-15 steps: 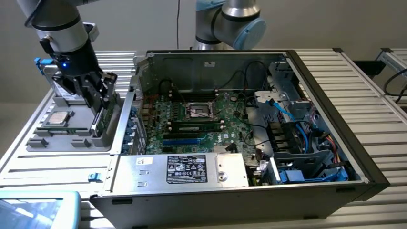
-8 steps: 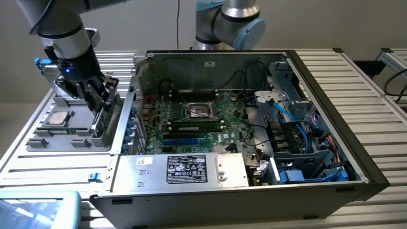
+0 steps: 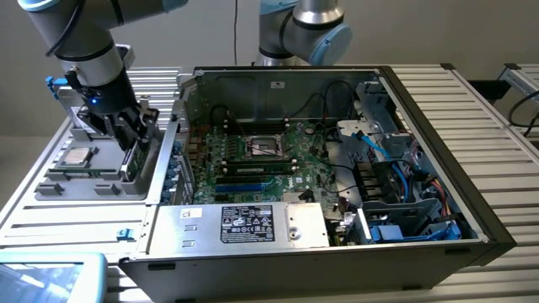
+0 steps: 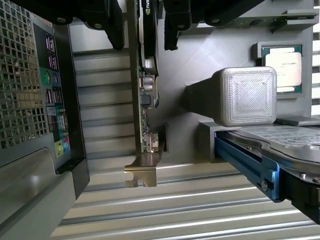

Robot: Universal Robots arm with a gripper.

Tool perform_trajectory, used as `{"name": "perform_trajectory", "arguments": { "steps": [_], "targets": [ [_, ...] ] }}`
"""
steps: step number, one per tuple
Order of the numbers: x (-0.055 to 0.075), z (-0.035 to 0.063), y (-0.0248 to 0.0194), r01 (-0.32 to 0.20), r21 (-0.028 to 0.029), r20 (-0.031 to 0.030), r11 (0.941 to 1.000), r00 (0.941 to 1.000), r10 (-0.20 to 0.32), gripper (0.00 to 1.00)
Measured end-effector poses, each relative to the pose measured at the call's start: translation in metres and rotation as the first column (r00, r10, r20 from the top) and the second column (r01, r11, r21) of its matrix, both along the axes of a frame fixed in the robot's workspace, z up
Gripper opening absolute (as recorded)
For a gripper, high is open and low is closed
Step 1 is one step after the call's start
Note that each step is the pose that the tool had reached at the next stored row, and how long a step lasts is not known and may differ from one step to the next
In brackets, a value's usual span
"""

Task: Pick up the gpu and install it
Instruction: 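Pick up the gpu and move the gpu toward the slot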

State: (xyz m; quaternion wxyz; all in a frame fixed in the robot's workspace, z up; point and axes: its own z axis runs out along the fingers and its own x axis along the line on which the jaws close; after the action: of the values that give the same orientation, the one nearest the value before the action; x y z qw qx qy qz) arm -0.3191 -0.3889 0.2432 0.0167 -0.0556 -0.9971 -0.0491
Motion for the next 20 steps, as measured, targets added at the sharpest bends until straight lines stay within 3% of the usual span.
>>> {"name": "perform_trajectory", "arguments": {
  "steps": [4, 8, 11, 13, 20],
  "targets": [
    [0.0004, -0.0039, 0.0000, -0.006, 0.0121, -0.0001, 0.9999, 1.0000, 0.006, 0.46],
    [0.0008, -0.0066, 0.0000, -0.007, 0.0390, -0.0001, 0.9992, 1.0000, 0.007, 0.46],
    [0.0007, -0.0075, 0.0001, -0.007, 0.0406, -0.0075, 0.9992, 0.9999, 0.007, 0.46],
    [0.0013, -0.0085, -0.0001, -0.006, 0.0406, -0.0207, 0.9992, 0.9998, 0.007, 0.46],
    [0.0024, -0.0110, 0.0000, -0.006, 0.0381, -0.0221, 0.9993, 0.9997, 0.007, 0.46]
  ]
}}
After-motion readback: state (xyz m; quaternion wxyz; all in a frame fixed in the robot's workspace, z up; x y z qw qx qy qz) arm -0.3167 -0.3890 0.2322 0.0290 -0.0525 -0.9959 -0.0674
